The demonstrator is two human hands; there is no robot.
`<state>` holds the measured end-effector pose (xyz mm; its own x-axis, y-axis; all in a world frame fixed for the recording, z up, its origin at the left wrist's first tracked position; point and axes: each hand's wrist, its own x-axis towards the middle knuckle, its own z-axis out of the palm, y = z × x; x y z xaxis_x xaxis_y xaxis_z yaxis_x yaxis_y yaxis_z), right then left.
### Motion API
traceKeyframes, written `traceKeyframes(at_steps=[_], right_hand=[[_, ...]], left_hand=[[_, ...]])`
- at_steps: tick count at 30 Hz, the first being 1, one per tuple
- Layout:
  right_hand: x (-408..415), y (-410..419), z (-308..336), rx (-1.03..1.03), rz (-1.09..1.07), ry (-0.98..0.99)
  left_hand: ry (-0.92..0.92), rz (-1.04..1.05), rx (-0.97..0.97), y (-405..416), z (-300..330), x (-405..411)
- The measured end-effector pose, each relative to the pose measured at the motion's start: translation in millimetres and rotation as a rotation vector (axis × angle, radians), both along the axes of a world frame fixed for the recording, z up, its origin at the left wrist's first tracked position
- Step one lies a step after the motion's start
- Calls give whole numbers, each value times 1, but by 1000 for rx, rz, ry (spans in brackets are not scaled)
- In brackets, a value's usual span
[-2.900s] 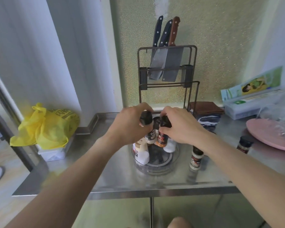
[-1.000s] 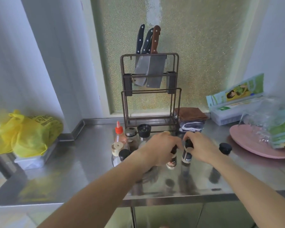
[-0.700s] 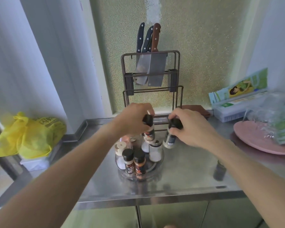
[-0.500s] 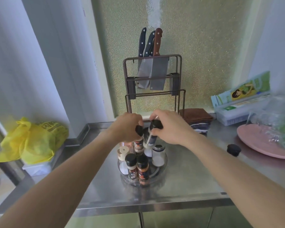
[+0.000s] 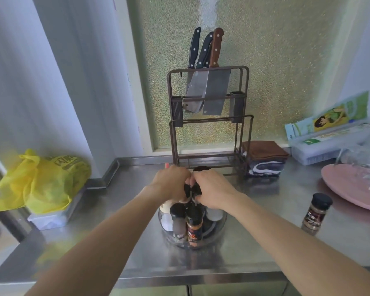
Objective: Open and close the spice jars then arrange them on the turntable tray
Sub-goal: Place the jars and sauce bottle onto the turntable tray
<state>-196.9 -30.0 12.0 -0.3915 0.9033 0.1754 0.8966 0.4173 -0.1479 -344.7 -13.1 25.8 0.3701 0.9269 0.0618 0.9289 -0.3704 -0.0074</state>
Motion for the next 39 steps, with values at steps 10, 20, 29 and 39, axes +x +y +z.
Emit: traceKeyframes(at_steps=[10, 20, 29, 39], right_hand=[[23, -14, 10, 84, -53, 88], [177, -49, 25, 122, -492, -23], [241, -65, -17, -22, -589, -24], [252, -67, -28, 32, -680, -18]], left_hand=[[-72, -4, 63, -16, 22, 11], [-369, -179, 65, -41, 14, 172], [-725, -44, -443, -45, -99, 266], [-992, 9, -383, -53, -109, 296]])
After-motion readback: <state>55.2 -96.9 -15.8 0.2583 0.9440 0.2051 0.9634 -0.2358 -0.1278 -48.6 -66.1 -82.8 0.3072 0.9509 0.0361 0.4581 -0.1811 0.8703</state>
